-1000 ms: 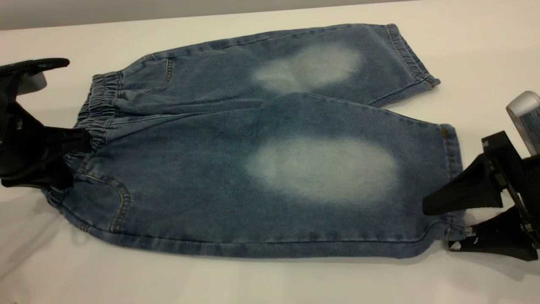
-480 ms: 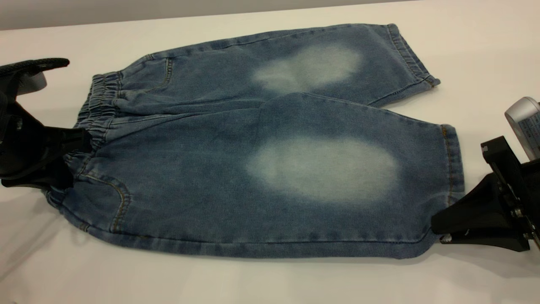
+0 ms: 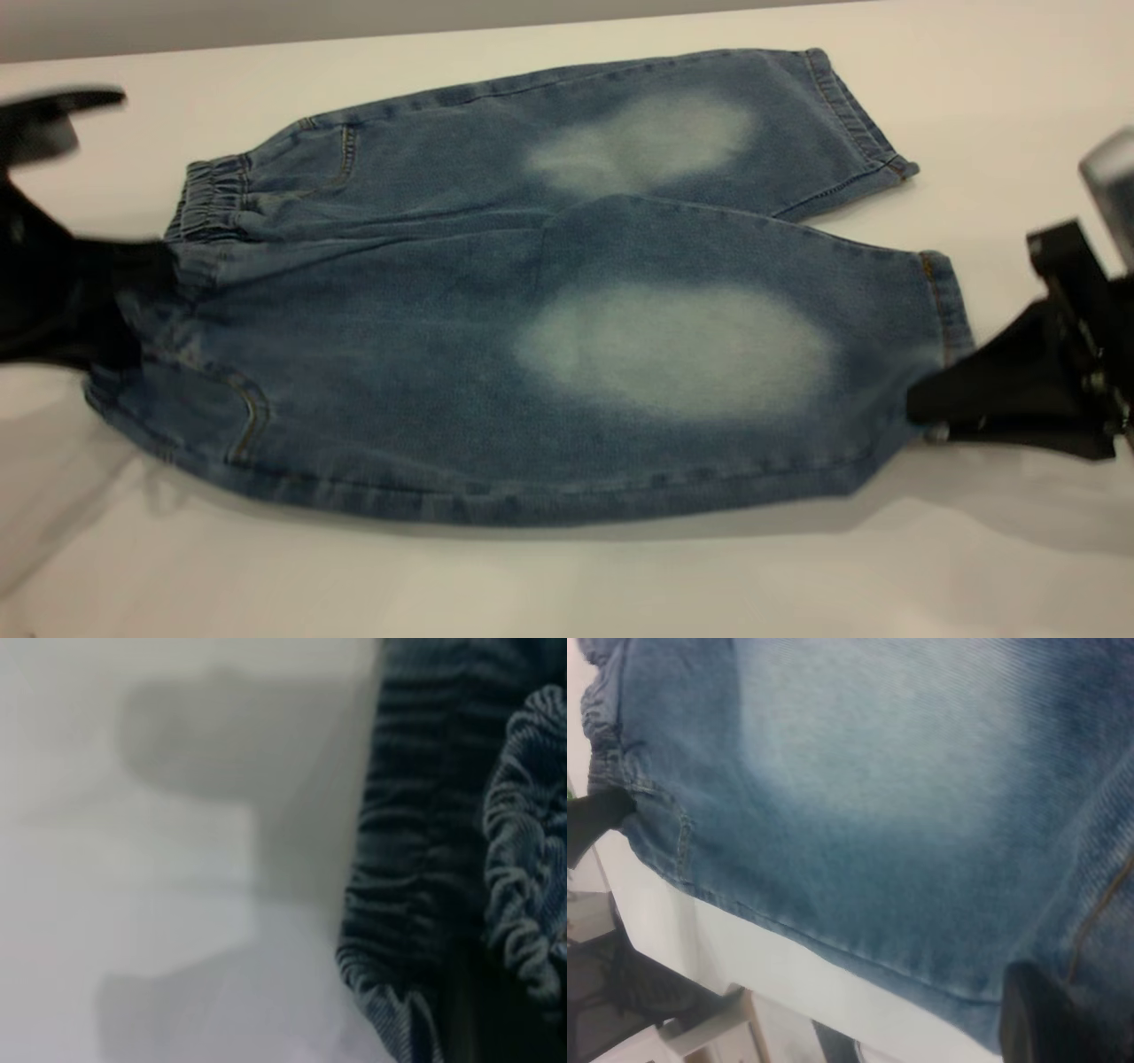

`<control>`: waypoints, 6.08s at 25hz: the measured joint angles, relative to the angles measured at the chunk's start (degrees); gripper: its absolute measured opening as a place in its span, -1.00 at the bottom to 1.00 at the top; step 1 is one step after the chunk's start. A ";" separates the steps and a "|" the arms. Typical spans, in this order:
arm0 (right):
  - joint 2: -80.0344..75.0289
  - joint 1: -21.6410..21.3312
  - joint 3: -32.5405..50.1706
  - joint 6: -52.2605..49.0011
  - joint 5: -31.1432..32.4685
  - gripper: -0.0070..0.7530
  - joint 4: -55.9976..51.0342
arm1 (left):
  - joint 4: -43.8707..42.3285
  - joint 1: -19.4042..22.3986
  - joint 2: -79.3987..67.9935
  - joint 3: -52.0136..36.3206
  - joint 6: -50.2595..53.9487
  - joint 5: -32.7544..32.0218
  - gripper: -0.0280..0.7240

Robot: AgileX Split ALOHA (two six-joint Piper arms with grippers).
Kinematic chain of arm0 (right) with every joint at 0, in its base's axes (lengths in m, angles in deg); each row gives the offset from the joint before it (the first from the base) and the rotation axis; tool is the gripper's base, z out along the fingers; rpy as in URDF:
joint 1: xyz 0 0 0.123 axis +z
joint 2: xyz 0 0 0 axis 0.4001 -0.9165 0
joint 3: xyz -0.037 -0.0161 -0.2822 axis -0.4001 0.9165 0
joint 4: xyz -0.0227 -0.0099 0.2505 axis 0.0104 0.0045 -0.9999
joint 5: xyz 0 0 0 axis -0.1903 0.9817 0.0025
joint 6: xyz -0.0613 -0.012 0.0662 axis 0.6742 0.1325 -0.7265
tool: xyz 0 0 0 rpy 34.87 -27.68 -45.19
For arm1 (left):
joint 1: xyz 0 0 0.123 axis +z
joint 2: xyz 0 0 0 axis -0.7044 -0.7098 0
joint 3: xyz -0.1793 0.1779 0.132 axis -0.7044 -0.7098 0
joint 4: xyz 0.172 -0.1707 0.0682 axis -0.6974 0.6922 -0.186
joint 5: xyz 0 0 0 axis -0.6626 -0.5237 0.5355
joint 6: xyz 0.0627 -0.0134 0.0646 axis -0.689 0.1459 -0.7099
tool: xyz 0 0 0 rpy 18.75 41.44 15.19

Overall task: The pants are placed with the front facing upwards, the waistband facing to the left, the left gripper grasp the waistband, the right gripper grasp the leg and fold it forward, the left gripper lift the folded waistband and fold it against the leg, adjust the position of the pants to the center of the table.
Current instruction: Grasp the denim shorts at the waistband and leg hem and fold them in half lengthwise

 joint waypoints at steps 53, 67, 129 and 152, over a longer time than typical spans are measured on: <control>7.99 0.00 -37.75 -20.36 -0.56 -0.91 16.97 | 5.94 -2.42 12.60 17.78 -1.61 -34.72 -0.75; 7.85 0.05 -37.78 -20.87 -3.87 -0.91 17.24 | 6.67 -2.30 9.28 17.64 0.21 -30.00 -0.75; -28.59 10.32 -103.50 -55.14 -0.62 -0.91 48.92 | 5.65 6.83 -23.75 63.81 -5.58 -38.87 -0.75; -32.24 10.31 -106.92 -53.38 -7.32 0.19 50.41 | 1.04 6.89 -27.46 63.96 -7.95 -29.25 -0.56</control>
